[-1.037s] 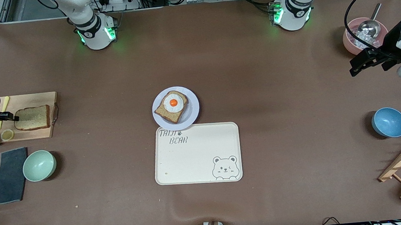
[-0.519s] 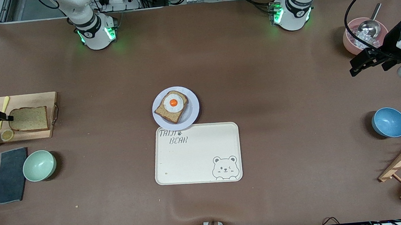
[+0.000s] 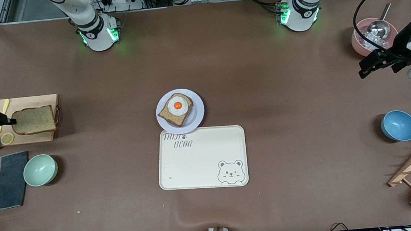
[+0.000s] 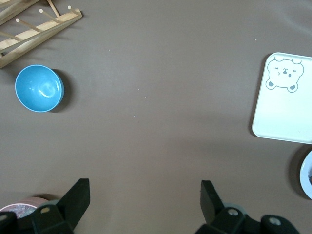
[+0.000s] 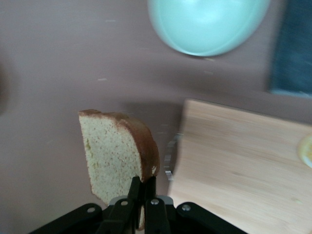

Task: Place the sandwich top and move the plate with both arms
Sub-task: 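Lift the bread slice and carry it toward the white plate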

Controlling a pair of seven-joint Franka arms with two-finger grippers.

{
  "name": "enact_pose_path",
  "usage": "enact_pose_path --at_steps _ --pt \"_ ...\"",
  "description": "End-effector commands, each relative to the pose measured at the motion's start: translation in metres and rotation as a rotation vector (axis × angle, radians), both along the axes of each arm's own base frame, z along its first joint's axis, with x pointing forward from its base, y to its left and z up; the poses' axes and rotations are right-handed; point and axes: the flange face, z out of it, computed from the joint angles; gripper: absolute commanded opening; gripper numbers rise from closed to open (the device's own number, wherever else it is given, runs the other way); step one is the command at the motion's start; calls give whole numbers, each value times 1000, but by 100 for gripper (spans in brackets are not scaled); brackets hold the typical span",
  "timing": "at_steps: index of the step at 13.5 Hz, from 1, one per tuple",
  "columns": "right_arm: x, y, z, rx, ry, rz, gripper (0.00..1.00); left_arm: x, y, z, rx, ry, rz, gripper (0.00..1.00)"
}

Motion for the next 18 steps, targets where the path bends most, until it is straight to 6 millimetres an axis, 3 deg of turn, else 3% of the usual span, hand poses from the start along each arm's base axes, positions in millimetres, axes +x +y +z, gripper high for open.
enact_pose_path --at_steps 1,4,8,10,11,12,14,18 --pt "6 46 47 42 -33 109 0 0 1 3 11 -2 17 100" --pt "34 115 53 118 -84 233 0 0 0 3 10 -2 16 100" --pt "61 217 12 232 -92 438 0 0 3 4 5 -3 19 100" --pt "72 291 -9 265 -116 524 0 1 3 4 5 -4 19 100" --pt "71 341 -11 269 -125 576 0 0 4 5 5 -4 17 100" --pt "72 377 -24 258 -138 617 0 1 4 5 5 -6 16 100" --pt "68 415 -54 246 -109 628 0 1 3 5 5 -6 14 100" --pt "56 486 -65 196 -120 643 0 1 4 5 5 -6 16 100"
